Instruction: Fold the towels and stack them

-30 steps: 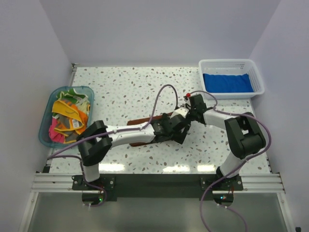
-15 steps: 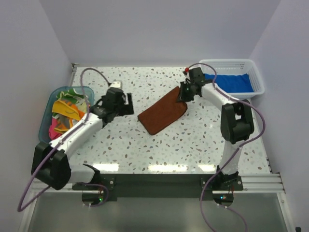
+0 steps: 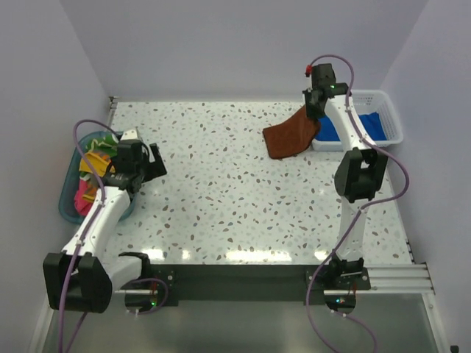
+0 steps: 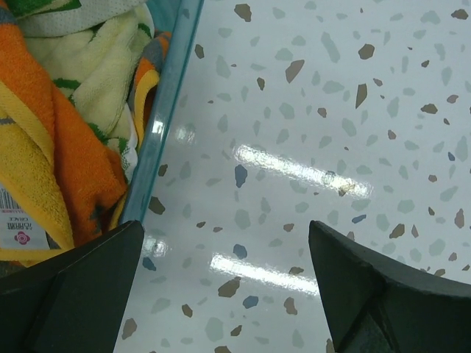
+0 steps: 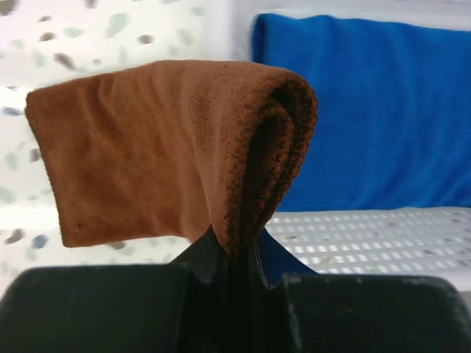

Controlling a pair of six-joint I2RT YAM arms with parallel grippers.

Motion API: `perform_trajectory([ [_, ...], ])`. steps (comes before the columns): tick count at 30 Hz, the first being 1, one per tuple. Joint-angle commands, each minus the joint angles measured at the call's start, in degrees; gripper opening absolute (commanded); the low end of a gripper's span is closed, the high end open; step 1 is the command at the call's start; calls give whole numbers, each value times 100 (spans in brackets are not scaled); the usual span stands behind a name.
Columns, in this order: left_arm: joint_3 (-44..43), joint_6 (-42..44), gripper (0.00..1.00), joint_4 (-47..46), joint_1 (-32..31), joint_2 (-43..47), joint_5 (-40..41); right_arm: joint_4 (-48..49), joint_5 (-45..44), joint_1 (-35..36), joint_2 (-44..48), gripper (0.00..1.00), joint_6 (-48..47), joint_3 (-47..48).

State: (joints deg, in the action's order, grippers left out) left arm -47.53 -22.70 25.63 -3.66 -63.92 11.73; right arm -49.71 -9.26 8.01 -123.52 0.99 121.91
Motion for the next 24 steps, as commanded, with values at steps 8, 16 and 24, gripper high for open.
perform_trajectory([
  [8, -28, 196, 100, -286, 23, -630, -223, 417, -1817, -712, -189, 0, -1084, 264],
  [16, -20, 248, 100, -322, 23, -911, -223, 1244, -1509, -1354, -452, 0, -829, 87],
  [24, 7, 266, 100, -365, 23, -1061, -197, 1658, -1447, -1443, -743, 0, -846, 175],
])
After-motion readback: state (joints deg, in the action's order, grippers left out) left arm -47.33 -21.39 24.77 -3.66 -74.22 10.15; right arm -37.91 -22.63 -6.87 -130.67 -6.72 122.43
